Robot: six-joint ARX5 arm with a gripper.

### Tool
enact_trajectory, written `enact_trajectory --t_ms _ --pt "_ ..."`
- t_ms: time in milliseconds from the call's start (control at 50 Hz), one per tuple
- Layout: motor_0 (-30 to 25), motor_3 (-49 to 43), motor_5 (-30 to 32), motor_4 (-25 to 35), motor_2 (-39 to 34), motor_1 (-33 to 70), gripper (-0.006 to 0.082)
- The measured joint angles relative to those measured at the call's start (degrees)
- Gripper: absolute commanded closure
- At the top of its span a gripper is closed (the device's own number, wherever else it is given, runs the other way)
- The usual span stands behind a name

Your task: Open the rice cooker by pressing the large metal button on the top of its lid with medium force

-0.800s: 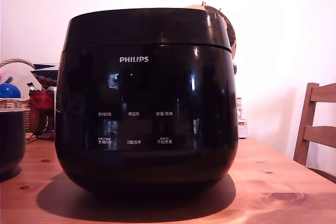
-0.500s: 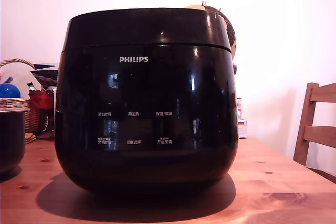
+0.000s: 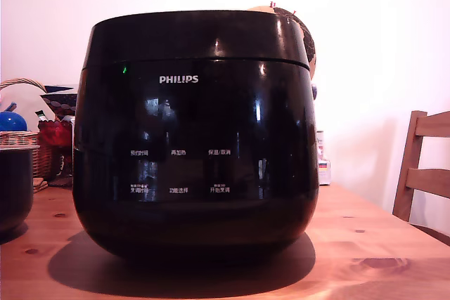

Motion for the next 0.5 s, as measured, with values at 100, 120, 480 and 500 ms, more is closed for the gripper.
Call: enact_trajectory --t_ms 100,120,480,500 --pt "-2.97 -1.55 -0.07 1.4 3.98 0.35 0.0789" --pt "-3.63 -1.62 -0.07 1.51 4.66 0.7 0.0789" --pt "-18.01 1.6 -0.09 2.14 8.76 12.24 0.0788" --pt "-18.58 2.16 -0.07 2.14 8.76 12.96 0.0788"
